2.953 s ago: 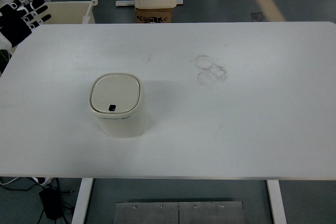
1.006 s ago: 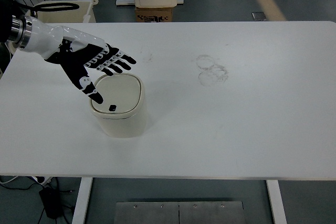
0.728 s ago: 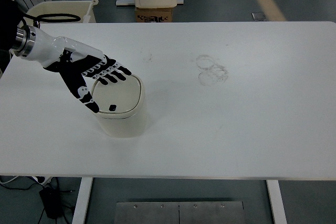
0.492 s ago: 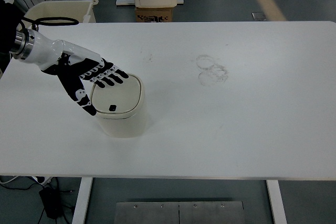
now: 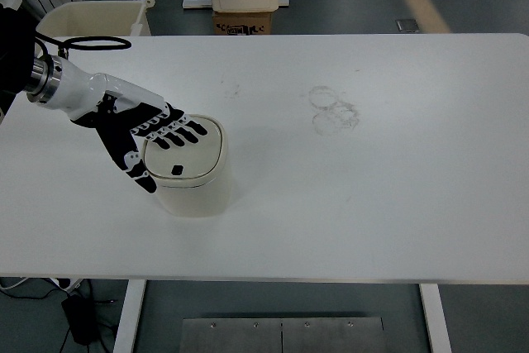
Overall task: Open trash can
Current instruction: 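Press down on the trash can lid with the left hand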
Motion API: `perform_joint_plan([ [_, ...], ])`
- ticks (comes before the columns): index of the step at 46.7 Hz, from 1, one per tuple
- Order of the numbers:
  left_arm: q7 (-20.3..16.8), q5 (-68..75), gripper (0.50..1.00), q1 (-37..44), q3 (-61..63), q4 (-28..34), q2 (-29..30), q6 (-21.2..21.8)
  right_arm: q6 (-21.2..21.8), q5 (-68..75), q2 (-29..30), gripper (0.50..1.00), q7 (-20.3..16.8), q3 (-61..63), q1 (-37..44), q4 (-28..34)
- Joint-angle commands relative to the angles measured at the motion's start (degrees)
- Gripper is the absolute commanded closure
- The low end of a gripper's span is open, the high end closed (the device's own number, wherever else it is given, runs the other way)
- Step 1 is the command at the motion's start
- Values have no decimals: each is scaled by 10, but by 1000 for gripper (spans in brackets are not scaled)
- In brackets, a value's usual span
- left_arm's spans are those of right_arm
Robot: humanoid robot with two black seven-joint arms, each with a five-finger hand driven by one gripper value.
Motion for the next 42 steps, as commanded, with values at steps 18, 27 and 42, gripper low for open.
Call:
perform_joint_plan([
  [18,0,0,500,5,13,-4,1,0,0,0,0,509,0,0,11,0],
  [27,0,0,500,12,14,-5,0,0,0,0,0,509,0,0,11,0],
  [42,0,0,500,18,14,-4,0,0,0,0,0,509,0,0,11,-1],
])
